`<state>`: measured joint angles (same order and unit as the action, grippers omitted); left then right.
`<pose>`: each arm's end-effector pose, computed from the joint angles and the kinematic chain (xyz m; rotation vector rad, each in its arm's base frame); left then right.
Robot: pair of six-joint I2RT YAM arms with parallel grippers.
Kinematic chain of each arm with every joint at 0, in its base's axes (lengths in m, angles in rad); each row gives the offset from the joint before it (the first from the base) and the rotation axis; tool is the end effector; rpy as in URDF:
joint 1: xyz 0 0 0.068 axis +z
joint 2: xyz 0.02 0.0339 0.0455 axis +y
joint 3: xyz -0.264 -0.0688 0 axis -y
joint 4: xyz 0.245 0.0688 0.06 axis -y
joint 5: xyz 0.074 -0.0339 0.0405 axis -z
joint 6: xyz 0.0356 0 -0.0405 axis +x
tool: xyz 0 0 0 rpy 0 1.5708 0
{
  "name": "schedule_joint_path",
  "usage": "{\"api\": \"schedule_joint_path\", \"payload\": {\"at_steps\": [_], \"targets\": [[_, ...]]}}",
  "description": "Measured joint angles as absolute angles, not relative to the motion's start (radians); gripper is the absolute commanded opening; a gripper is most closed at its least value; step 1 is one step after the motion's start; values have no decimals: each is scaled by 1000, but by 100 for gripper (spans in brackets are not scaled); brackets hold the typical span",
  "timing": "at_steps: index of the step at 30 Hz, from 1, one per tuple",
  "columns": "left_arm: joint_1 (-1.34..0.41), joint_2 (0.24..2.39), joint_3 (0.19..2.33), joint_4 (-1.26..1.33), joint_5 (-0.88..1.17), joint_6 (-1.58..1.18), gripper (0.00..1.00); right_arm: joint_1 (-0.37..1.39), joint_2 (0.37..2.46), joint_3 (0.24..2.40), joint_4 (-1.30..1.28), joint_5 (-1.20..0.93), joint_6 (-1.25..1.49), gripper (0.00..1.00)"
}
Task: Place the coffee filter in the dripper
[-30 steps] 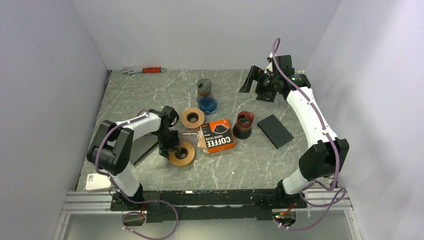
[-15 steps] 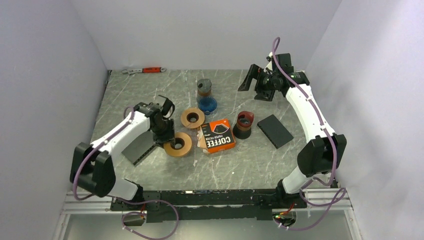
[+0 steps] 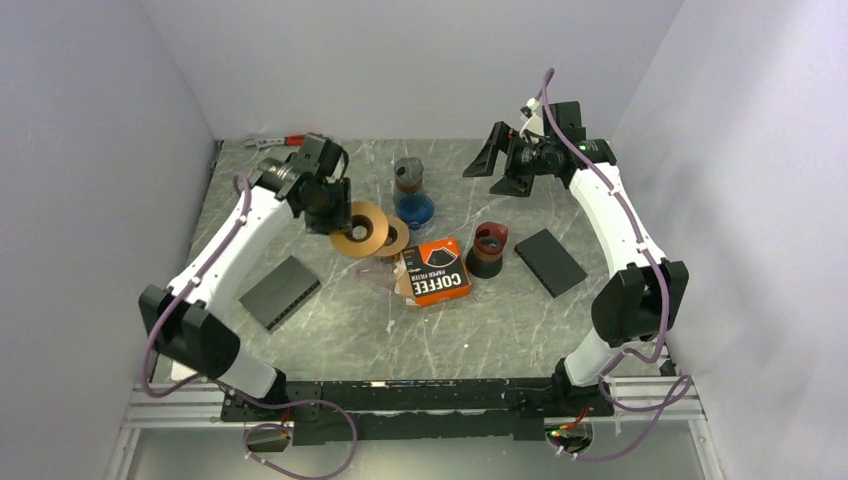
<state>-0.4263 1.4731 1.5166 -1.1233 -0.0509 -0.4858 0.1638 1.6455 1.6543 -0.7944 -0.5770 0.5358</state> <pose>0.2630 -0.1175 0.3502 -0.0964 2.6676 -0.2335 0.3496 0.0775 0.3655 0.1544 2.4192 1.0123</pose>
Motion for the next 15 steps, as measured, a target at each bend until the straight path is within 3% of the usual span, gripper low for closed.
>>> {"api": "schedule_joint_path", "payload": {"at_steps": [8,15], "targets": [[-455,1685,1724,-1043,-11,-472,42,164,1645,1585,-717,-780,596,77],[-522,1767,1824,-1003,41,-481,43,176,1642,1462,-577,-953,715,71]]}}
